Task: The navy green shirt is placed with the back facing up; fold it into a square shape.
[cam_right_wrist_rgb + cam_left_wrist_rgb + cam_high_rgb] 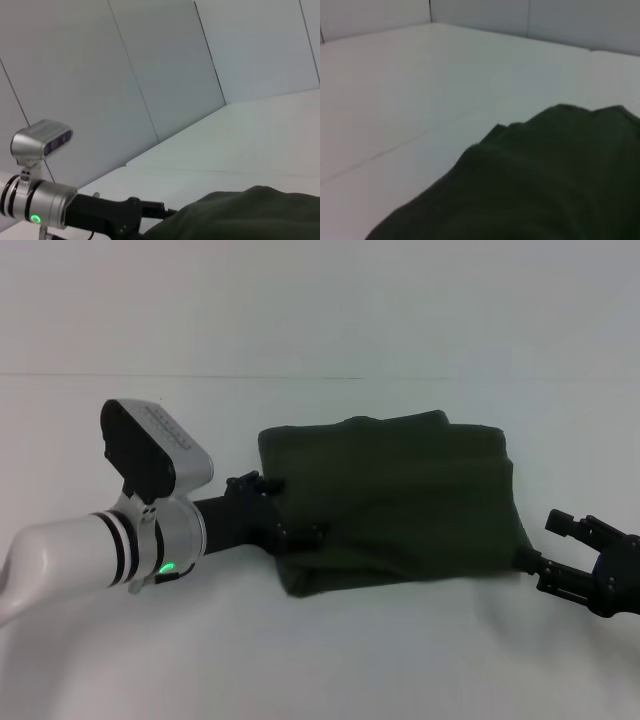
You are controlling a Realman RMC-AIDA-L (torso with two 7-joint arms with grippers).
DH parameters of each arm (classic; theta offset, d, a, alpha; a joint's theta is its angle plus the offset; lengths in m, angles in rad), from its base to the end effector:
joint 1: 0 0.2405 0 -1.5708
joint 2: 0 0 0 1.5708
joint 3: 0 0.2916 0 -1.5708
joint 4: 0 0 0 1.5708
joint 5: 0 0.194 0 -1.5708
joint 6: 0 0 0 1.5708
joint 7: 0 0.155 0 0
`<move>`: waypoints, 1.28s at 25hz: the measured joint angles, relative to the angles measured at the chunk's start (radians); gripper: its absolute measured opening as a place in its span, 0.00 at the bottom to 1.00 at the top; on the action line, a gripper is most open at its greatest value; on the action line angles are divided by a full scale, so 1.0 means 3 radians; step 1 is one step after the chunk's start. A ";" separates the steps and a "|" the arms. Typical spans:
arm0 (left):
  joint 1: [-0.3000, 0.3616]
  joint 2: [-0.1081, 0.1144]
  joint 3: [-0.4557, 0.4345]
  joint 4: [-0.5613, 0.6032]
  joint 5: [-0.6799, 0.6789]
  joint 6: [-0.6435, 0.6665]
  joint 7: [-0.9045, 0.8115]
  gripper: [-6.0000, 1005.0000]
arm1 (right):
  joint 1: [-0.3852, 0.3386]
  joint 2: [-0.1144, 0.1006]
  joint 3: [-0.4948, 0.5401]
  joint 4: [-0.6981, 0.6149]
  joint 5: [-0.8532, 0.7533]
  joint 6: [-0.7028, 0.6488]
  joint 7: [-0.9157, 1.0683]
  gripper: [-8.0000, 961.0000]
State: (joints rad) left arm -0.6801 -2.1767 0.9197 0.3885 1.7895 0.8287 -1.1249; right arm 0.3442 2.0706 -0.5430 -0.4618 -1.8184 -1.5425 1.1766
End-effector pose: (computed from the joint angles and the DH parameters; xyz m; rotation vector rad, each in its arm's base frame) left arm -0.2664 0.3947 -0.1163 -2.4836 -0.5468 -0.3321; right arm 0.3347 0.2865 -0.0197 -2.3604 0.8013 0.9189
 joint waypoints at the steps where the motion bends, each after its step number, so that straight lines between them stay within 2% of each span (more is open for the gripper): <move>1: 0.0002 0.0000 0.0005 -0.0032 -0.0001 -0.0028 0.0020 0.93 | 0.0000 0.0000 0.0000 0.0000 0.0000 -0.0001 0.0000 0.97; 9: 0.0119 0.0000 0.0009 -0.0074 -0.0026 0.0008 0.0048 0.93 | 0.0009 0.0001 0.0000 0.0000 0.0002 -0.0010 0.0000 0.97; 21: 0.0331 0.0004 -0.0004 0.0259 -0.0638 0.0833 0.0115 0.93 | 0.0040 0.0006 0.0000 0.0000 0.0002 0.0002 0.0000 0.97; 26: 0.0271 0.0002 0.0122 0.0185 -0.0639 0.0758 0.0262 0.93 | 0.0040 0.0010 0.0000 0.0007 0.0002 0.0004 0.0000 0.96; 27: 0.0210 0.0000 0.0223 0.0052 -0.0645 0.0610 0.0323 0.93 | 0.0041 0.0011 0.0000 0.0008 0.0002 0.0005 0.0000 0.96; 32: 0.0132 0.0000 0.0246 -0.0159 -0.0650 0.0409 0.0456 0.93 | 0.0046 0.0011 0.0000 0.0003 0.0002 0.0009 0.0003 0.96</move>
State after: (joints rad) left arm -0.6405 -2.1768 0.9934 0.3409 1.5944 0.9513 -0.9880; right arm 0.3579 2.0739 -0.5430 -0.4608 -1.8178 -1.5399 1.1776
